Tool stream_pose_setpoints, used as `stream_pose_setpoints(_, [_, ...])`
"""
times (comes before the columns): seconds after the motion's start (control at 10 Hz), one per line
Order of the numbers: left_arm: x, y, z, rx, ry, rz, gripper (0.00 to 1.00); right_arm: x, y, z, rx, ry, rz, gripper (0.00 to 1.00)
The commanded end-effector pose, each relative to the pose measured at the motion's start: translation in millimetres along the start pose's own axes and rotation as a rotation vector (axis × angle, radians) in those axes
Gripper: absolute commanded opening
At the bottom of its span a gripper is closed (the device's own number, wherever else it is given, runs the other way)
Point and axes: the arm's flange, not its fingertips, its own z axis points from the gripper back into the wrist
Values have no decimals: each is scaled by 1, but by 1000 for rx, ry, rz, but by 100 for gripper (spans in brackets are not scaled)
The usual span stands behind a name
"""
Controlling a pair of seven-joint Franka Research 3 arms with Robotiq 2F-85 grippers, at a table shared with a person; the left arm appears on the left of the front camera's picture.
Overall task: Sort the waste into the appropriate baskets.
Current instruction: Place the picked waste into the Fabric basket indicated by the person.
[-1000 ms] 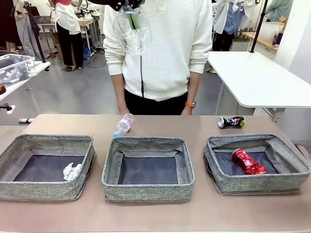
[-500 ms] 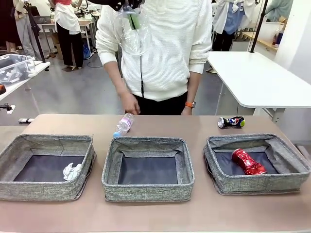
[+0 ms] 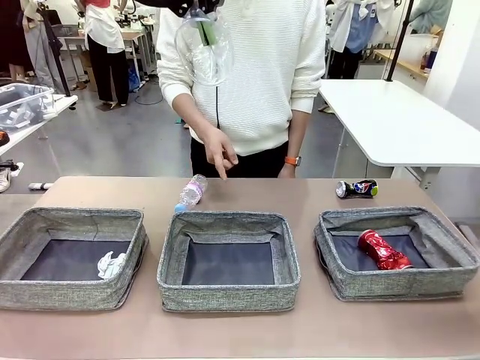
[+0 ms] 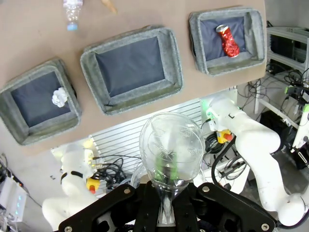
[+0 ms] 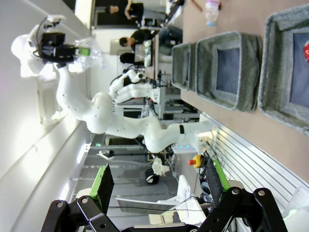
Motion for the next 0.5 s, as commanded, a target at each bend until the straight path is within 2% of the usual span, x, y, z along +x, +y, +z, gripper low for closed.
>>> stream_pose_setpoints(0.0, [-6,2,0,15,-4,13,1,1,2,-2,9,-11,12,100])
stream_pose_setpoints(0.4, [-6,2,0,15,-4,13,1,1,2,-2,9,-11,12,100])
